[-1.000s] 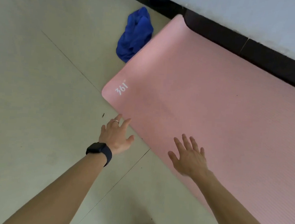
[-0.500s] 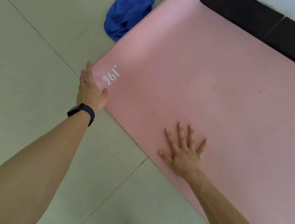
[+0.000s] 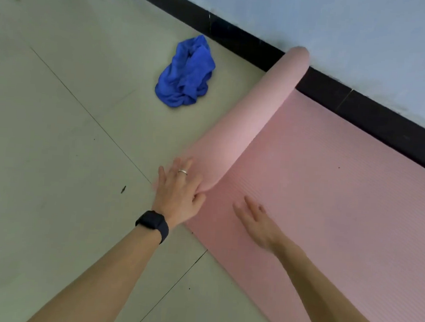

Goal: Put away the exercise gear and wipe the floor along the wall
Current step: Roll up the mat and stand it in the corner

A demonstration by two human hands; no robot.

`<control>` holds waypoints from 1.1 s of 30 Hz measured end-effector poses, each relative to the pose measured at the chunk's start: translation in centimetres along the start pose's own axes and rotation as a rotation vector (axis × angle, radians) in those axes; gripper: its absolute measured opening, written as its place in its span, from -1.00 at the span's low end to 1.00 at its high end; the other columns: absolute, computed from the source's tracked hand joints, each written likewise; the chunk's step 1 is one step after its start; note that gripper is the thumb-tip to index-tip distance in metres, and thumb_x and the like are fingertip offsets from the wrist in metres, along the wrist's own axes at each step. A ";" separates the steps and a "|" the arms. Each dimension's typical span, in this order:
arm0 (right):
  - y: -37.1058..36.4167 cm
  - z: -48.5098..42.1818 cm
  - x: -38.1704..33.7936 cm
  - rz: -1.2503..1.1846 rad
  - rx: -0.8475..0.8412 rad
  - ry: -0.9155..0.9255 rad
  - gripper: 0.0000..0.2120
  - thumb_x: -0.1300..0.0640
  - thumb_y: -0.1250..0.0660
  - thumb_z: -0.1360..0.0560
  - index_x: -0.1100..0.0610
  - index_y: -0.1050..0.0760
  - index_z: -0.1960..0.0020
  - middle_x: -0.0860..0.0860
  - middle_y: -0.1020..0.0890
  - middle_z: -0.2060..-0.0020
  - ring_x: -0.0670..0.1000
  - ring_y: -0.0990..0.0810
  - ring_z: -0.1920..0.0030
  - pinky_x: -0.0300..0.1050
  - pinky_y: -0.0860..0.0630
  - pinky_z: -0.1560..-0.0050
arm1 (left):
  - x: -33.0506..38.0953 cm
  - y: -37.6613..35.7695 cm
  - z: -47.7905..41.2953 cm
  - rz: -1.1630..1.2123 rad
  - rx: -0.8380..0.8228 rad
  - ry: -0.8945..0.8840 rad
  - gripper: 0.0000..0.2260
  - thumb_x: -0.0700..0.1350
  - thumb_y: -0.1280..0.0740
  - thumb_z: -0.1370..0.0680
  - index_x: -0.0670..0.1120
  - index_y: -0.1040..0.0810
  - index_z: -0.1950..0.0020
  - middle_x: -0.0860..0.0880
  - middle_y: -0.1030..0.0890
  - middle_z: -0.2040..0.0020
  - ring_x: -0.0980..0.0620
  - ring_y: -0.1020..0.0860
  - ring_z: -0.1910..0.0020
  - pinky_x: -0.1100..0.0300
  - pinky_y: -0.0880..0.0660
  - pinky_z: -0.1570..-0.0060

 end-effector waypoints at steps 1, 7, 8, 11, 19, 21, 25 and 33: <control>1.5 0.3 -0.9 -0.299 0.071 -0.015 -0.21 -0.48 -0.02 -0.51 -0.15 0.03 -0.62 -0.02 -0.13 -0.60 0.13 -0.16 -0.57 0.27 -0.11 -0.53 | 1.5 -0.7 1.1 -0.010 -0.020 -0.059 -0.90 -0.02 -0.18 -0.42 -0.04 -0.38 0.22 -0.18 -0.45 -0.39 -0.37 -0.40 -0.36 -0.40 -0.36 -0.15; 3.4 -0.3 -3.0 -0.903 0.196 -0.100 -0.29 0.10 -0.32 -0.62 -0.05 0.02 -0.62 0.05 -0.56 -0.10 0.22 -0.63 -0.15 0.11 -0.60 -0.14 | 4.9 -1.8 5.7 -0.009 -0.057 -0.209 -0.66 0.17 -0.29 -0.41 -0.04 -0.53 -0.02 -0.07 -0.42 -0.46 -0.31 -0.33 -0.45 -0.33 -0.37 -0.24; 3.1 -0.7 -3.0 -0.932 0.198 -0.118 -0.29 0.14 -0.33 -0.60 -0.03 -0.02 -0.62 0.04 -0.55 -0.07 0.21 -0.63 -0.14 0.10 -0.60 -0.15 | 4.5 -1.4 5.7 0.046 -0.047 -0.187 -0.64 0.22 -0.30 -0.42 -0.01 -0.55 -0.04 -0.05 -0.41 -0.46 -0.27 -0.35 -0.44 -0.27 -0.38 -0.25; 2.4 -1.5 -3.8 -0.991 0.136 -0.101 -0.35 0.03 -0.36 -0.58 -0.03 -0.14 -0.58 0.02 -0.48 -0.37 0.10 -0.60 -0.17 0.14 -0.52 -0.27 | 2.1 -0.3 3.9 0.232 0.011 -0.003 -0.51 0.27 -0.33 -0.44 0.06 -0.44 -0.28 -0.05 -0.26 -0.53 -0.15 -0.48 -0.29 -0.06 -0.50 -0.16; 2.7 -4.3 -10.3 -0.571 -0.099 0.206 -0.41 0.03 -0.20 -0.64 -0.20 -0.08 -0.60 -0.15 -0.14 -0.58 -0.03 -0.10 -0.58 0.13 -0.01 -0.54 | -4.2 -0.7 -4.8 0.052 -0.126 0.296 -0.03 0.52 -0.28 -0.29 0.18 0.04 -0.55 -0.05 -0.44 -0.39 -0.17 -0.36 -0.36 -0.12 -0.37 -0.14; 2.9 -6.0 -10.3 -0.279 0.040 0.220 -0.44 -0.08 -0.11 -0.67 -0.18 0.02 -0.62 -0.09 -0.02 -0.62 0.01 0.03 -0.61 0.12 0.06 -0.55 | -5.7 -1.2 -6.5 0.084 -0.117 0.305 -0.16 0.36 -0.34 -0.39 0.19 0.02 -0.53 -0.09 -0.43 -0.38 -0.20 -0.52 -0.19 -0.03 -0.46 0.00; 0.0 -9.2 -4.4 0.467 0.107 0.072 -0.26 -0.44 0.09 -0.54 -0.23 0.30 -0.58 -0.11 0.41 -0.54 0.13 0.41 -0.55 0.47 0.23 -0.46 | -8.6 -2.3 -8.2 0.087 -0.111 0.349 -0.33 0.20 -0.24 -0.55 0.20 0.04 -0.55 -0.07 -0.47 -0.23 -0.17 -0.58 0.01 0.02 -0.51 0.18; -0.7 -10.1 -2.1 0.696 0.152 0.111 -0.15 -0.53 0.01 -0.45 -0.30 0.39 -0.54 -0.17 0.47 -0.51 0.11 0.47 -0.53 0.50 0.18 -0.43 | -10.3 -5.3 -8.7 -0.061 -0.109 0.269 -0.15 -0.20 -0.30 -0.53 0.21 0.19 -0.59 -0.14 -0.51 -0.20 -0.14 -0.55 0.30 0.08 -0.39 0.43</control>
Point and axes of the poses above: each hand's wrist, its own z-axis away from the middle knuckle, its own y-axis out of the back of the hand, x = y × z, the point moved 6 cm from there along -z, towards the middle knuckle
